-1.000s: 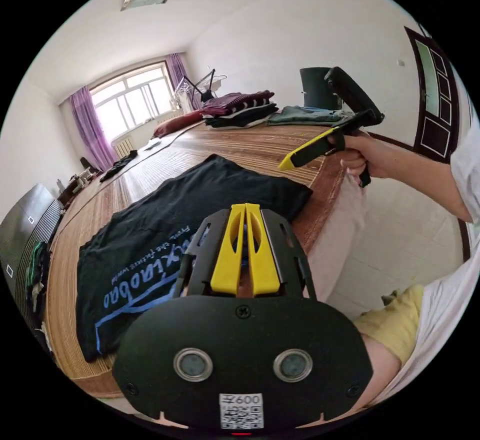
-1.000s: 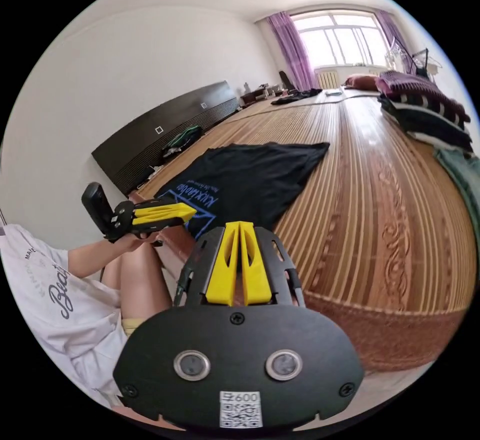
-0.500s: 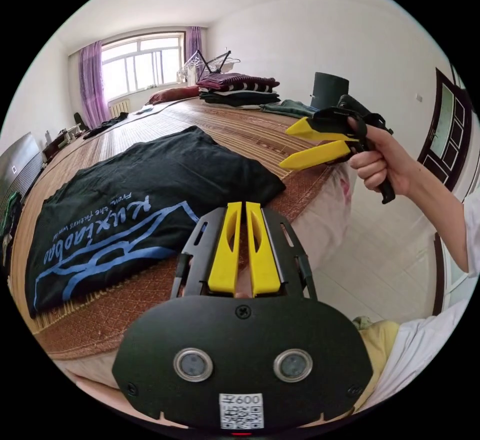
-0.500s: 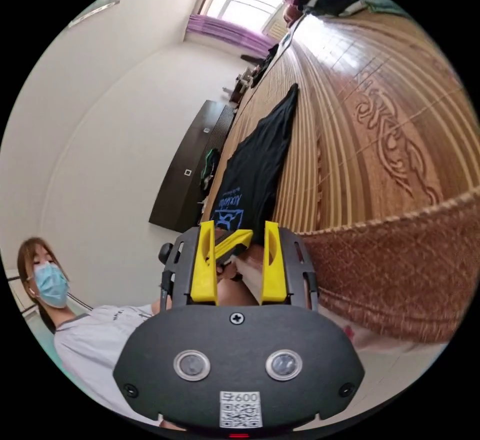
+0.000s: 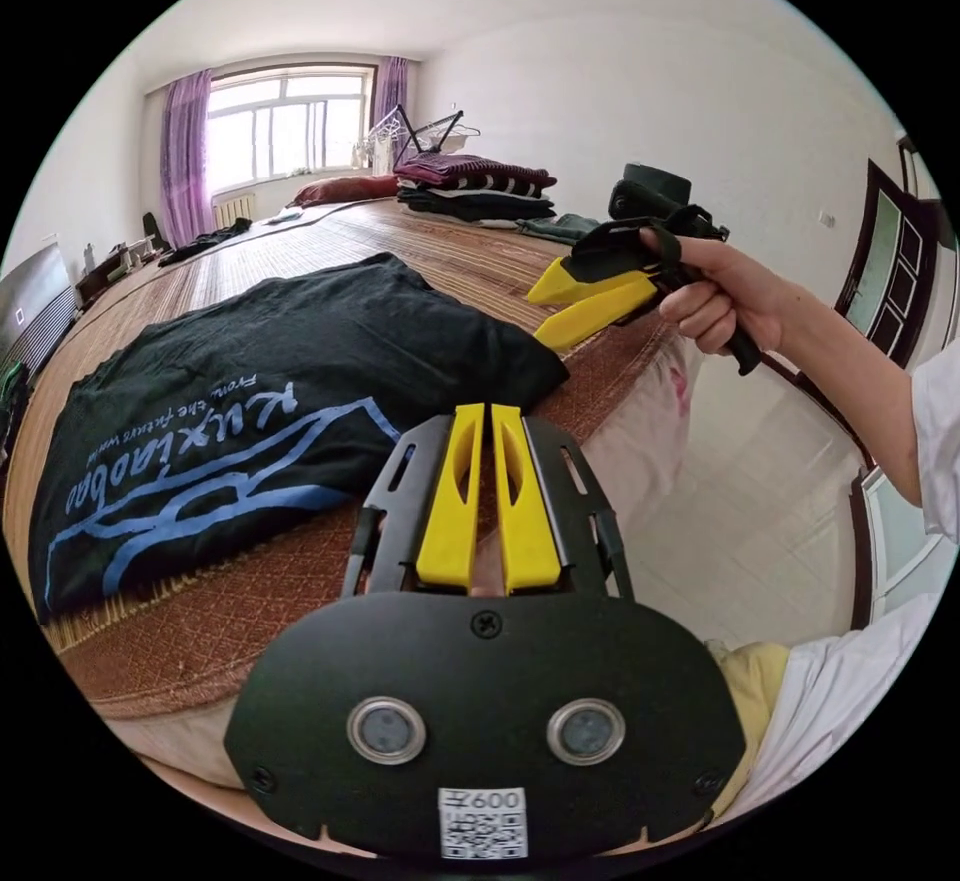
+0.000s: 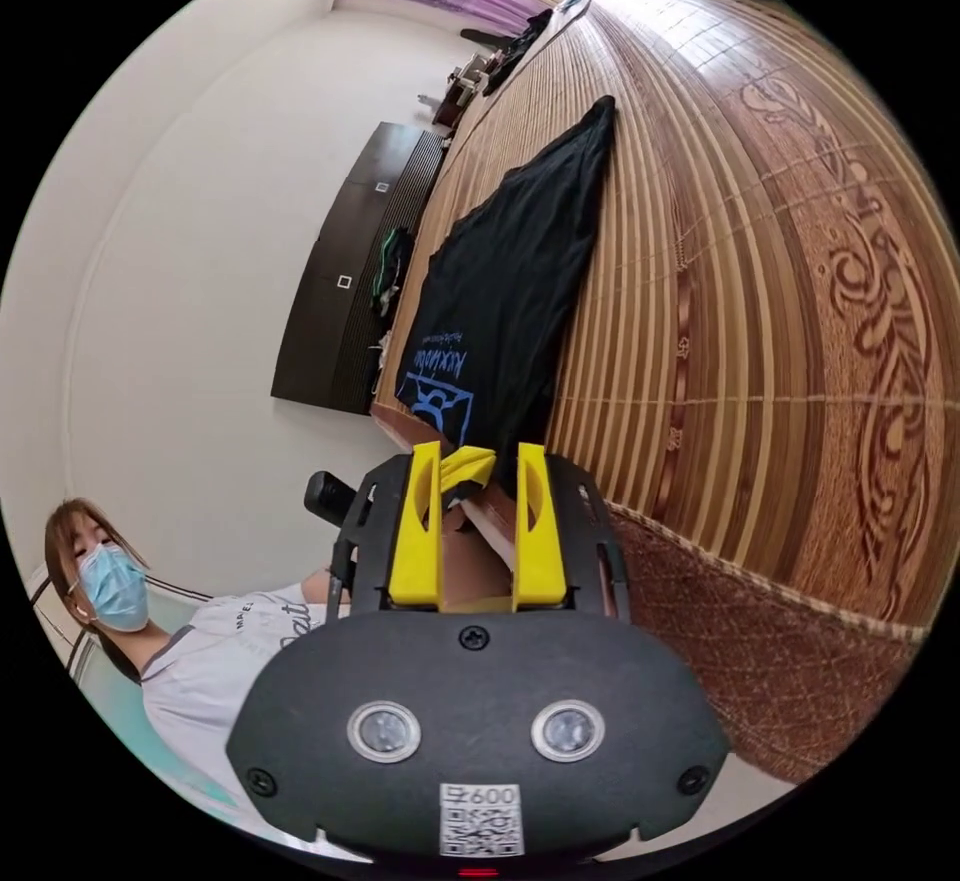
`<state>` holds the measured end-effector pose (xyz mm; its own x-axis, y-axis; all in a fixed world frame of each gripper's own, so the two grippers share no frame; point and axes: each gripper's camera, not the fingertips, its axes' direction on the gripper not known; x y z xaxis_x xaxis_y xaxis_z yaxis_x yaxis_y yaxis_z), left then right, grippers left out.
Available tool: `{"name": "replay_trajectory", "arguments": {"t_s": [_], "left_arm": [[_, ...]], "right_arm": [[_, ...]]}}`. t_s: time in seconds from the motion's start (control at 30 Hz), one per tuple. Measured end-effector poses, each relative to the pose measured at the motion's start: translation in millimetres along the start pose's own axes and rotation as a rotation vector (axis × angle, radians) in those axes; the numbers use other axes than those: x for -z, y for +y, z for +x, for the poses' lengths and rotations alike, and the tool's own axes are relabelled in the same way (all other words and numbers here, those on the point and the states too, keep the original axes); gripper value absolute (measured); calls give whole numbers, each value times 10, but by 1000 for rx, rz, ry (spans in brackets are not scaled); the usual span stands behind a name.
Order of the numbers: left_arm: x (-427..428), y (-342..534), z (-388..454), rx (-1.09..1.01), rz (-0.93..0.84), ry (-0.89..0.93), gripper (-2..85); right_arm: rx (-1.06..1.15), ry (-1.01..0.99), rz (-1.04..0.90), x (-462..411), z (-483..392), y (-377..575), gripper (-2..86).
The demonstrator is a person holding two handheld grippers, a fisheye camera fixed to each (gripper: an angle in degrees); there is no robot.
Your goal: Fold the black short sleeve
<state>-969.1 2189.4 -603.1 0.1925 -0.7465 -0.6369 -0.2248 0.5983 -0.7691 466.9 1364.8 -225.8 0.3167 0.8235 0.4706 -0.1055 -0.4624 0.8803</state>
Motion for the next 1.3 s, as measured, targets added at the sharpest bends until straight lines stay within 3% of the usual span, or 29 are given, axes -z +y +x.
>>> {"name": "replay_trajectory", "arguments": {"t_s": [0.43,0.77,1.1,1.3], "left_arm": [[-189,199,-1123,-57,14,-40,15],[-430,435,-1786,-84,19,-63,14],[-732,749,-2251,-80,24,-57,13],[-940,974,-2351,-91,20,-68,12]], "right_arm": [[38,-51,-266,-397,84,-386,12],[129,178,-642,-1150,-8,-773,3],[162,77,-596,-1320,350,-583,-1],[366,196,-575,-1526,257,-288,-7]]}}
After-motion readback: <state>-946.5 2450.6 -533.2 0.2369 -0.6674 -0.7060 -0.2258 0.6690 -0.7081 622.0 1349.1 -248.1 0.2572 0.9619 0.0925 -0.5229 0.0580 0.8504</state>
